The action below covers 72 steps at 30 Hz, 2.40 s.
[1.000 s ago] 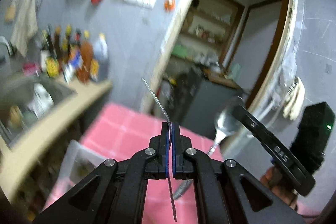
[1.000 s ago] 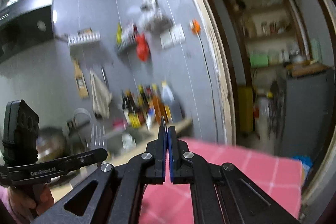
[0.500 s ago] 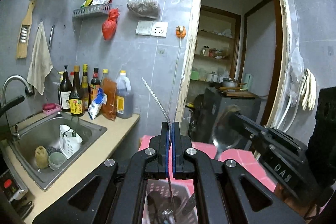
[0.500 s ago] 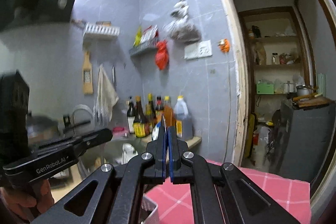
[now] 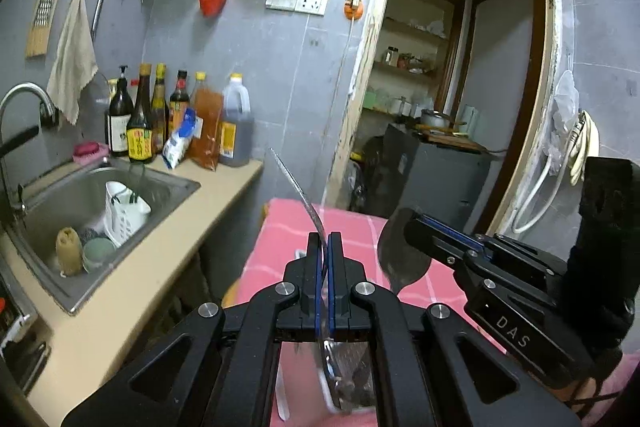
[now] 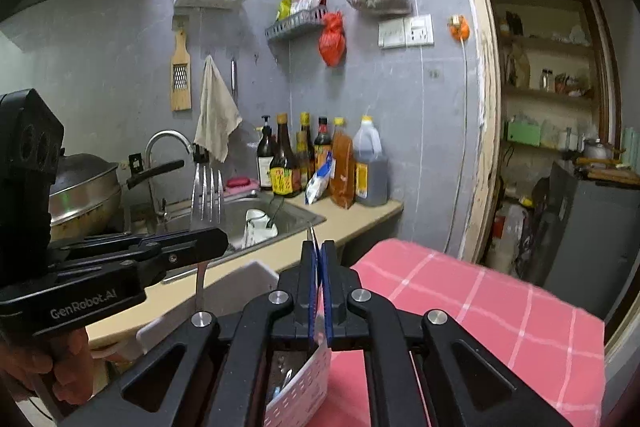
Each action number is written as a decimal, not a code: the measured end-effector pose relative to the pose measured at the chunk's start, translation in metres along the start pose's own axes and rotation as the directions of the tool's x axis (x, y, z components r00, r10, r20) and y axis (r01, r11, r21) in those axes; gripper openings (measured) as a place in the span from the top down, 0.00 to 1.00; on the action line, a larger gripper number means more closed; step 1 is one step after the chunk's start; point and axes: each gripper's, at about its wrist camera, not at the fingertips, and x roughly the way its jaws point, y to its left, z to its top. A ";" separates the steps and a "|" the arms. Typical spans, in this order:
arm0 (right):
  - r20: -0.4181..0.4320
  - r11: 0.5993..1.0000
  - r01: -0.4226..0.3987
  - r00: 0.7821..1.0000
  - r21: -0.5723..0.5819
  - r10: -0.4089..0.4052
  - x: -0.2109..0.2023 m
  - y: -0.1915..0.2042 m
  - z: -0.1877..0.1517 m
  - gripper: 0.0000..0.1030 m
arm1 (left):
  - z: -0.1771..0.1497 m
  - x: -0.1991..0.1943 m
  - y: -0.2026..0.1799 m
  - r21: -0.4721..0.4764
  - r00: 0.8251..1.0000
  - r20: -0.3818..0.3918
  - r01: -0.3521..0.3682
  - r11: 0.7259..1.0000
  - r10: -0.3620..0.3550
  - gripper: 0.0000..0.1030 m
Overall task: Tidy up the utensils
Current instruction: 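Lift the fork and spoon and drop both into the white caddy, then return both open tools to the knife and chopsticks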
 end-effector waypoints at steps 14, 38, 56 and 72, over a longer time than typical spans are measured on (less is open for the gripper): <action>0.074 0.979 0.107 0.990 0.173 -0.121 -0.078 -0.040 0.022 0.39 | 0.015 -0.038 -0.019 -0.008 0.996 0.086 0.027 1.000 -0.026 0.55; -0.527 0.820 0.447 0.822 0.358 -0.218 -0.178 -0.122 -0.112 0.39 | -0.095 0.010 -0.142 -0.075 0.889 -0.418 0.172 0.982 -0.187 0.44; -0.621 0.827 0.371 0.783 0.422 -0.034 -0.108 -0.165 -0.151 0.62 | -0.139 0.078 -0.124 -0.168 0.788 -0.606 0.010 0.986 -0.112 0.49; -0.649 0.823 0.375 0.761 0.426 -0.011 -0.085 -0.171 -0.152 0.68 | -0.141 0.088 -0.125 -0.179 0.761 -0.641 -0.016 0.984 -0.104 0.61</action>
